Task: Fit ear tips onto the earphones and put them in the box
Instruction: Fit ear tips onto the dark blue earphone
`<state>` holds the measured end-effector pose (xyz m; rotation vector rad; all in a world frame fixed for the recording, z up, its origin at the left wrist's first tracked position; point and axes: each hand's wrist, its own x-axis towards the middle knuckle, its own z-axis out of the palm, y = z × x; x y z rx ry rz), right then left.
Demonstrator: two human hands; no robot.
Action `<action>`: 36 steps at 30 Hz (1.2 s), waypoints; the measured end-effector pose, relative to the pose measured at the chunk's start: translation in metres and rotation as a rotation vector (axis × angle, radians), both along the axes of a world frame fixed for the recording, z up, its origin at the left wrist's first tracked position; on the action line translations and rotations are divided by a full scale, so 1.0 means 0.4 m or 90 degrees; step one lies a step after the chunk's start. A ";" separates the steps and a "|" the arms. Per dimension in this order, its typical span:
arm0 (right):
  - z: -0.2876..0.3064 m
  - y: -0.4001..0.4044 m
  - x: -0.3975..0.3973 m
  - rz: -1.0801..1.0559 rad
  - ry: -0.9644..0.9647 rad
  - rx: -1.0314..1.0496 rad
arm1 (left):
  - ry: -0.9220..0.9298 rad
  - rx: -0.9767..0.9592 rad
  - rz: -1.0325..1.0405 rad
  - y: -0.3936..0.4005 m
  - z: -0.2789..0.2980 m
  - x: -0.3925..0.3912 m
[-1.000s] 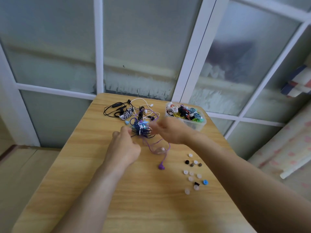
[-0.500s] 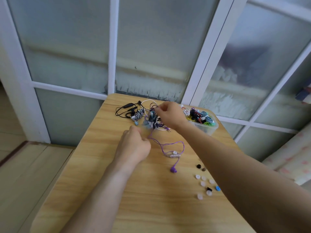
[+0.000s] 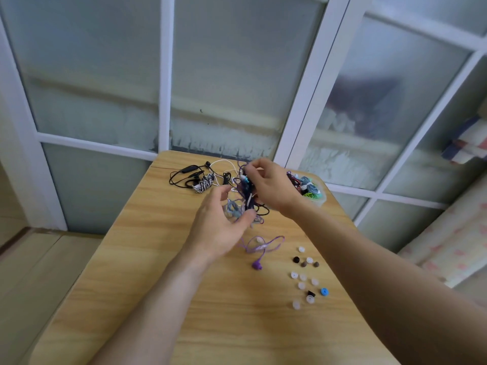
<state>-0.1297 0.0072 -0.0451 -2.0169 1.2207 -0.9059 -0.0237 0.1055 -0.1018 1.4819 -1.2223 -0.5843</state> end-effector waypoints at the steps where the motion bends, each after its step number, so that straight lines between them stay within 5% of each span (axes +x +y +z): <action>1: 0.001 0.007 0.005 0.019 -0.001 0.004 | 0.034 0.014 -0.026 -0.005 0.001 -0.001; 6: 0.002 0.009 0.018 0.084 0.065 0.041 | -0.015 0.014 -0.047 -0.032 -0.009 0.028; 9: -0.002 -0.002 0.014 0.117 0.110 0.194 | 0.009 0.011 -0.028 -0.039 -0.008 0.050; 14: 0.007 -0.018 -0.034 0.246 0.014 0.409 | 0.095 -0.007 -0.010 -0.039 0.007 0.082; 24: 0.010 -0.021 -0.062 0.155 -0.040 0.277 | 0.161 0.046 0.044 -0.032 0.025 0.110; 31: 0.017 0.025 -0.048 0.134 -0.128 0.314 | 0.192 0.059 -0.009 -0.024 0.030 0.100; 36: 0.011 0.061 -0.035 0.237 -0.112 0.409 | 0.211 0.058 -0.084 -0.023 0.031 0.097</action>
